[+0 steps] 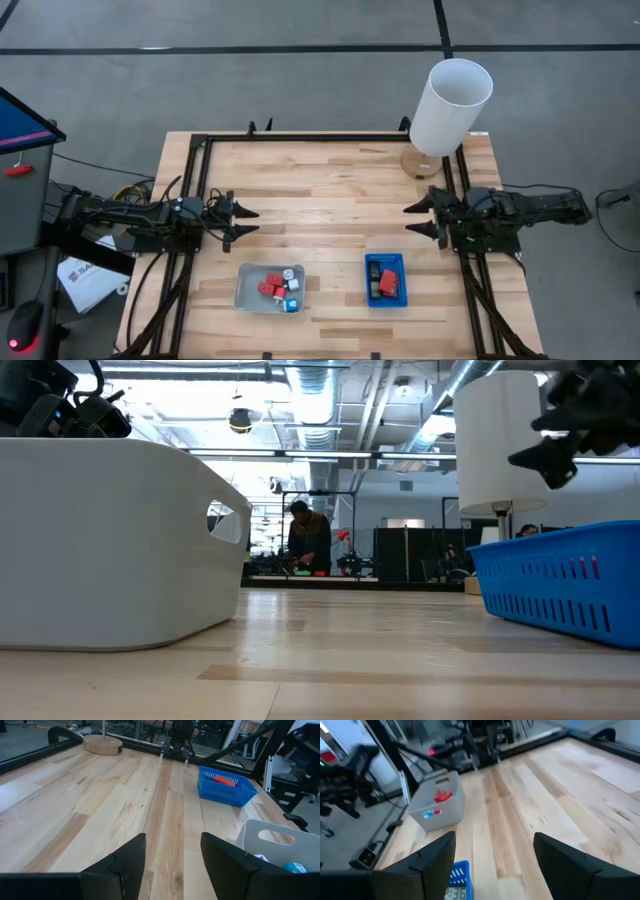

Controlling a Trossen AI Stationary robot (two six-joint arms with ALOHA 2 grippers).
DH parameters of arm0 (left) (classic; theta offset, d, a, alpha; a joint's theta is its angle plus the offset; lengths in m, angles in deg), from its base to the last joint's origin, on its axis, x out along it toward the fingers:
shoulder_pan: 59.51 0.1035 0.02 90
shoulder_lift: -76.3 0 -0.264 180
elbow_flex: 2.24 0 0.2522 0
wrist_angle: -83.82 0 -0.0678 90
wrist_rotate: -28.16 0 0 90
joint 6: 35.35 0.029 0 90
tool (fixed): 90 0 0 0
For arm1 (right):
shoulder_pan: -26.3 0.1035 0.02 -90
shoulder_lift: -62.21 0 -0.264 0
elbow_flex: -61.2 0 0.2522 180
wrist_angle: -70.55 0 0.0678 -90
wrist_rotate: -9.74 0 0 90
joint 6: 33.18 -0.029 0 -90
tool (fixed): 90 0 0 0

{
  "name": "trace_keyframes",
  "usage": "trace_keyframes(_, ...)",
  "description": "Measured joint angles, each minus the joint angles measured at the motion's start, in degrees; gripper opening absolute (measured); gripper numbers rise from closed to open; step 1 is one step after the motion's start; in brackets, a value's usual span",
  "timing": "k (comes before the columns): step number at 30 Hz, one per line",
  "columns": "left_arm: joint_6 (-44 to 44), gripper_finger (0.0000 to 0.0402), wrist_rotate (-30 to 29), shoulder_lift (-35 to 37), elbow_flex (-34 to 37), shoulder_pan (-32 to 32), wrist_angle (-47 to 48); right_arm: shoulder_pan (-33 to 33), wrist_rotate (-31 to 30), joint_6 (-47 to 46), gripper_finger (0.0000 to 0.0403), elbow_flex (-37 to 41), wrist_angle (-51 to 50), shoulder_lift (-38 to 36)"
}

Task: Pick & Place Office items
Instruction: Return to Home Position

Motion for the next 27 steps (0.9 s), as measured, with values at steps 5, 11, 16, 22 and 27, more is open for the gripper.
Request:
trace_keyframes(5,0.00,0.0186,0.02,0.01,0.00,0.00,0.00,-0.68,-0.46,-0.79,0.0260,6.86,-0.16,-11.10)
trace_keyframes(11,-0.02,0.0186,0.00,0.10,0.00,-0.02,-0.04,-1.81,2.62,-0.57,0.0260,9.57,3.74,-11.18)
trace_keyframes(16,-0.02,0.0186,0.00,0.14,0.00,-0.01,-0.13,-1.81,3.01,7.07,0.0260,9.59,3.71,-11.53)
trace_keyframes(22,-0.02,0.0186,0.00,0.13,0.00,0.00,-0.13,-1.62,3.02,9.94,0.0260,9.59,3.67,-11.55)
trace_keyframes(27,-0.02,0.0186,0.00,0.13,0.00,-0.01,-0.13,-1.62,3.02,6.68,0.0260,9.59,3.58,-11.44)
